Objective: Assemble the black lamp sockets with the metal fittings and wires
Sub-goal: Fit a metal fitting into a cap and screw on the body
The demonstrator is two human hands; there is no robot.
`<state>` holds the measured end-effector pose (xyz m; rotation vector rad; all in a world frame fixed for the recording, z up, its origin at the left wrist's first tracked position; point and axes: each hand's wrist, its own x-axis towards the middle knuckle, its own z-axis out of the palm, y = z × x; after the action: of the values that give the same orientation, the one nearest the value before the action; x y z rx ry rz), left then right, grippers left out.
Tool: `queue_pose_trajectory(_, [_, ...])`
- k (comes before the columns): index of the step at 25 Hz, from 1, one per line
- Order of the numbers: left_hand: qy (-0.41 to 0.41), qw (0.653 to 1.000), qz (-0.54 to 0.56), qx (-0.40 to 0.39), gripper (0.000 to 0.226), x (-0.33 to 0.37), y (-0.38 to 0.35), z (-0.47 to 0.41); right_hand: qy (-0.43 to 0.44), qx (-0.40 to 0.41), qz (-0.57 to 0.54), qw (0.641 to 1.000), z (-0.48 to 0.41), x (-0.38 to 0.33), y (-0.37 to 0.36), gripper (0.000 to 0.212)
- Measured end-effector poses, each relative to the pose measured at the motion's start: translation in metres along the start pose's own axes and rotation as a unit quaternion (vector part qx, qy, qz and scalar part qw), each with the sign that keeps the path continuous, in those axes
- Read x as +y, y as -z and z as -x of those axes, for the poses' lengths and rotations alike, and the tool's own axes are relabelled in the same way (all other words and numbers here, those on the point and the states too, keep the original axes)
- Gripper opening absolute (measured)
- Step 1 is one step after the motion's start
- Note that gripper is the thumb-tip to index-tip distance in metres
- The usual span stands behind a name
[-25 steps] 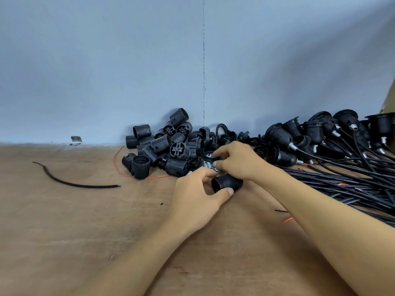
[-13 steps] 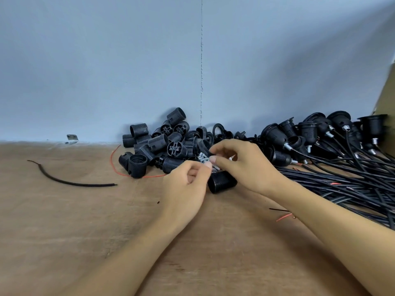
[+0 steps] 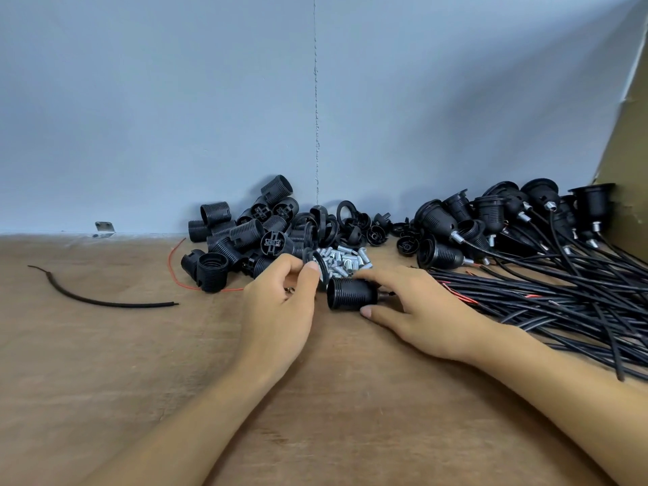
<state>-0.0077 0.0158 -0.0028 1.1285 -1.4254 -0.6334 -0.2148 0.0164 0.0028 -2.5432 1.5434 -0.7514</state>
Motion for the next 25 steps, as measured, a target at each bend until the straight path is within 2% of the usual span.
queue_pose_trajectory(3, [-0.018,0.999,-0.044,-0.018,0.025,-0.0030,-0.0006,0.0013,0.020,0.052,-0.035,0.998,-0.0005,-0.0002,0.0006,0.046])
queue_pose_trajectory(6, [-0.072,0.991,-0.105,-0.029,0.021,-0.0034,-0.0021,0.0028,0.037,0.056,-0.051,0.996,-0.0001,0.0003,-0.0001,0.047])
queue_pose_trajectory(9, [-0.099,0.988,-0.118,-0.025,0.021,-0.0050,-0.0023,0.0033,0.034,0.061,-0.061,0.996,0.0009,0.0010,-0.0001,0.048])
queue_pose_trajectory(19, [-0.070,0.992,-0.097,-0.043,0.021,-0.0063,-0.0009,0.0050,0.034,0.072,-0.076,0.994,0.0012,-0.0005,0.0029,0.048])
queue_pose_trajectory(25, [-0.082,0.989,-0.110,-0.057,0.018,-0.0090,-0.0012,0.0044,0.036,0.062,-0.073,0.995,0.0018,-0.0004,0.0018,0.048])
